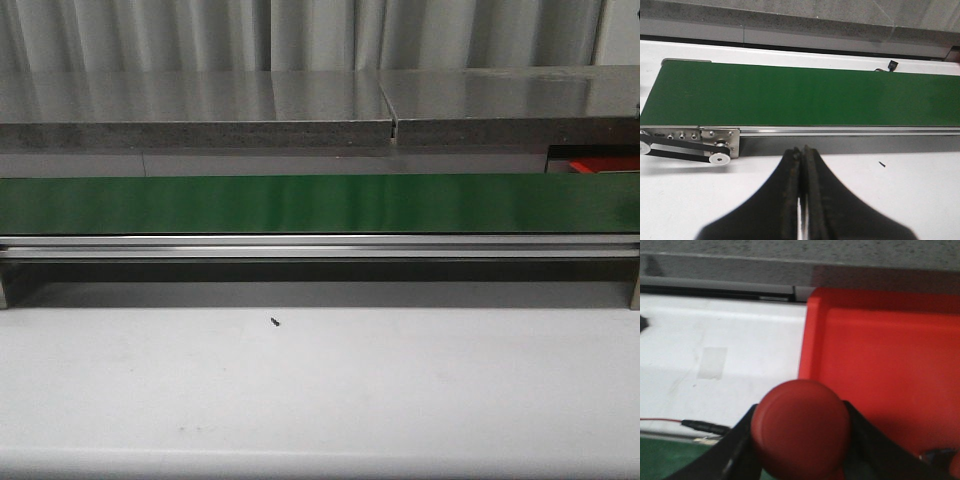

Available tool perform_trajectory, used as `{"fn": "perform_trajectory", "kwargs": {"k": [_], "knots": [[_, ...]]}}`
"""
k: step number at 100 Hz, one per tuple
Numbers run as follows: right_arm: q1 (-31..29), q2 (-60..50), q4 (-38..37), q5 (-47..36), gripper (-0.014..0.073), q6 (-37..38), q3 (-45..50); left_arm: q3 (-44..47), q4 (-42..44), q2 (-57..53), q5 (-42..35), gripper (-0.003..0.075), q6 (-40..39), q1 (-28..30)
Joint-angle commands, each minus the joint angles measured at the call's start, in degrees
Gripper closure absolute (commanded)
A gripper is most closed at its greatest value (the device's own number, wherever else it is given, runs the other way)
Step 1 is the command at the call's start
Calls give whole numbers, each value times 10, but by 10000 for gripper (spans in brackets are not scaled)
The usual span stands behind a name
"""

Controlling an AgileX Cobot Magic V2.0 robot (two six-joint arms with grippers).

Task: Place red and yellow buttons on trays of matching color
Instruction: 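Lower the red button into the red tray and open the right gripper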

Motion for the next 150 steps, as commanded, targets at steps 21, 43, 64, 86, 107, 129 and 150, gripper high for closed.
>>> {"fn": "perform_trajectory", "kwargs": {"k": [21, 43, 64, 86, 107, 129, 150], "knots": [[-18, 91, 6, 8, 473, 1, -159, -17, -17, 2, -35, 739, 0, -3], [-18, 146, -38, 11, 473, 21, -211, -17, -17, 2, -35, 739, 0, -3], [-18, 163, -56, 7, 473, 24, -213, -17, -17, 2, -35, 739, 0, -3], [-18, 184, -56, 6, 472, 25, -213, -17, -17, 2, -35, 739, 0, -3], [-18, 186, -56, 3, 324, 27, -218, -17, -17, 2, -35, 739, 0, -3], [-18, 178, -56, 9, -50, 27, -241, -17, -17, 2, -35, 739, 0, -3], [-18, 152, -55, 58, -61, 27, -276, -17, -17, 2, -35, 739, 0, -3]]}}
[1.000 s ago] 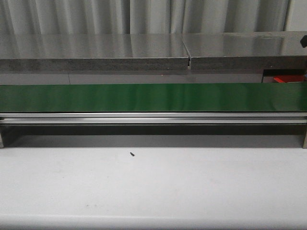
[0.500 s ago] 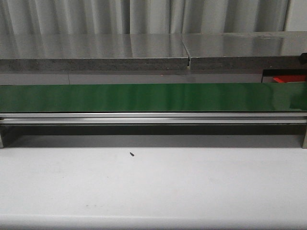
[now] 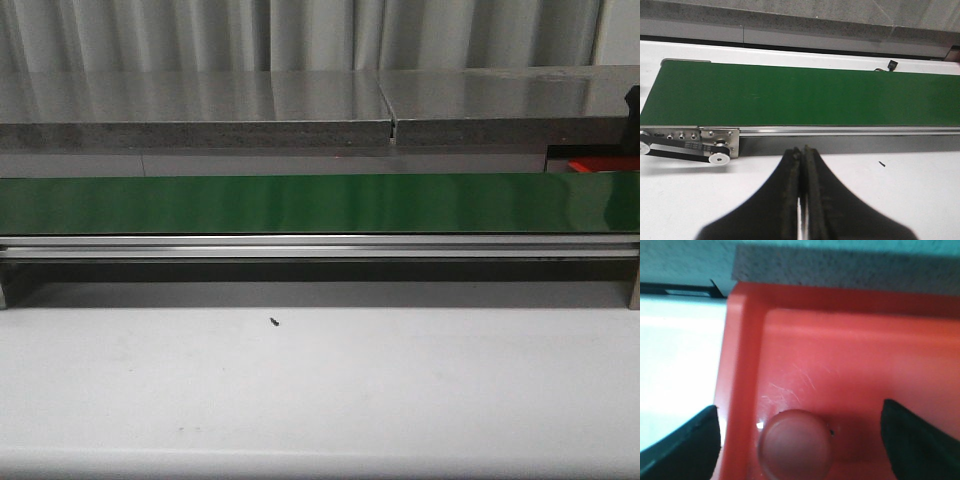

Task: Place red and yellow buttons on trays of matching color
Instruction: 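Lower the red button into the red tray and open the right gripper, then withdraw the right gripper and move the left gripper toward the yellow buttons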

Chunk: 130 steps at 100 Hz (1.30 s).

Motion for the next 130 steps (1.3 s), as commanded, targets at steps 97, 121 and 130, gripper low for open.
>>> {"fn": "perform_trajectory", "kwargs": {"k": [97, 121, 130], "knots": [[147, -438, 24, 69, -61, -1, 202, -17, -17, 2, -35, 739, -1, -3], [153, -636, 23, -47, -61, -1, 463, -17, -17, 2, -35, 739, -1, -3], [153, -712, 23, -86, -61, -1, 557, -17, -17, 2, -35, 739, -1, -3]]}}
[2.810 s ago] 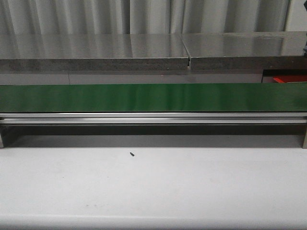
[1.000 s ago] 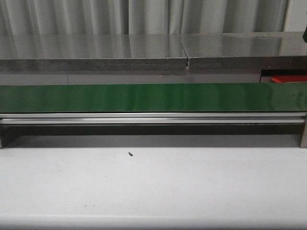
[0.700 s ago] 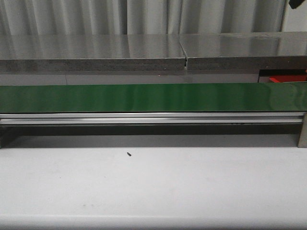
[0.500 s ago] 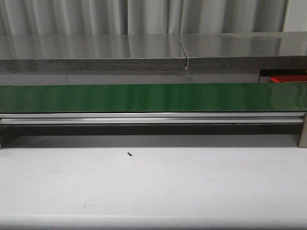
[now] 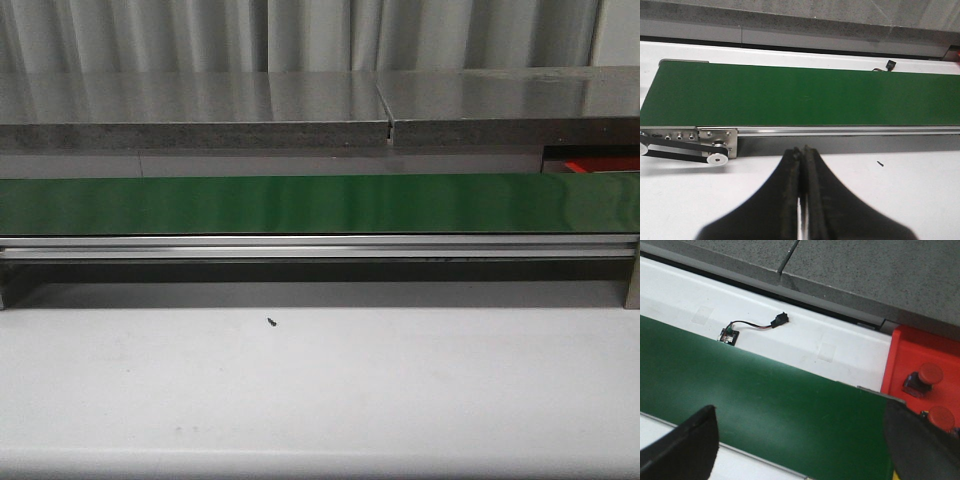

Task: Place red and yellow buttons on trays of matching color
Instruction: 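Withdraw the right gripper and move the left gripper toward the yellow buttons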

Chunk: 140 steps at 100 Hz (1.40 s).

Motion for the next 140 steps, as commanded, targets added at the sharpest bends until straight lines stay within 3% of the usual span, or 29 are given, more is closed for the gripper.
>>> {"fn": "perform_trajectory", "kwargs": {"k": [1, 23, 48, 62, 79, 84, 140], "knots": [[0, -79, 8, -74, -61, -1, 61, -17, -17, 2, -35, 739, -1, -3], [0, -248, 8, -103, -61, -1, 244, -17, -17, 2, -35, 739, -1, -3], [0, -377, -4, -103, -24, -1, 353, -17, -17, 2, -35, 739, -1, -3], [0, -413, -9, -95, 188, -1, 380, -17, -17, 2, -35, 739, -1, -3], [0, -420, -9, -69, 596, -1, 386, -17, -17, 2, -35, 739, -1, -3], [0, -420, -9, -67, 669, -1, 386, -17, -17, 2, -35, 739, -1, -3], [0, -420, -9, -67, 660, -1, 386, -17, -17, 2, -36, 739, -1, -3]]}}
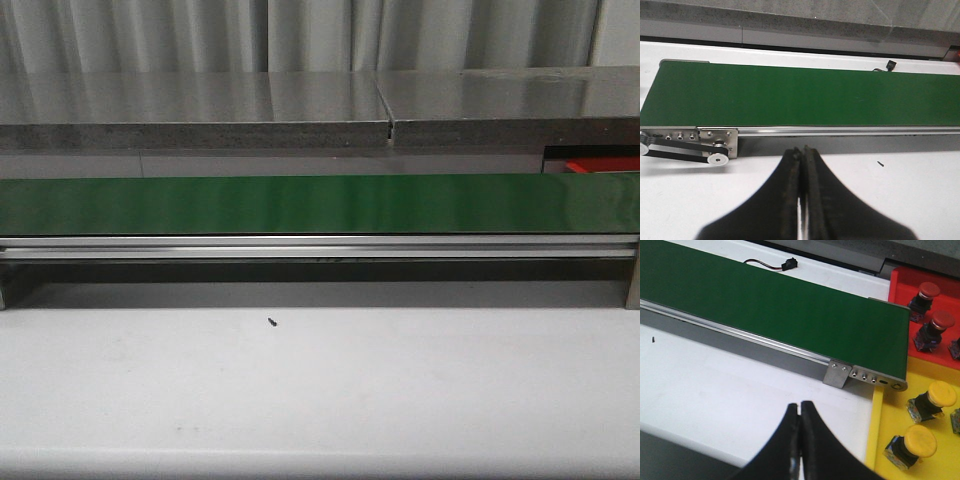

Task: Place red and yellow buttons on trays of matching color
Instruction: 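Withdraw the right gripper and move the left gripper toward the yellow buttons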

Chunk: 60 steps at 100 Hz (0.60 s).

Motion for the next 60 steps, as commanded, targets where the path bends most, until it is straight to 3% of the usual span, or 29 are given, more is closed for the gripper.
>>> {"fn": "perform_trajectory", "kwargs": {"k": [1, 17, 26, 36, 51, 60], "knots": [[0, 1, 4, -32, 660, -2, -15, -17, -17, 2, -36, 739, -1, -3], [0, 1, 4, -32, 660, -2, -15, -17, -17, 3, -36, 735, -1, -3], [0, 1, 4, -32, 660, -2, -15, -17, -17, 4, -35, 672, -1, -3], [0, 1, 4, -32, 660, -2, -15, -17, -17, 4, -35, 509, -1, -3], [0, 1, 4, -32, 660, -2, -15, -17, -12, 4, -37, 167, -1, -3], [0, 1, 4, -32, 660, -2, -15, -17, -13, 4, -40, 57, -1, -3]]}}
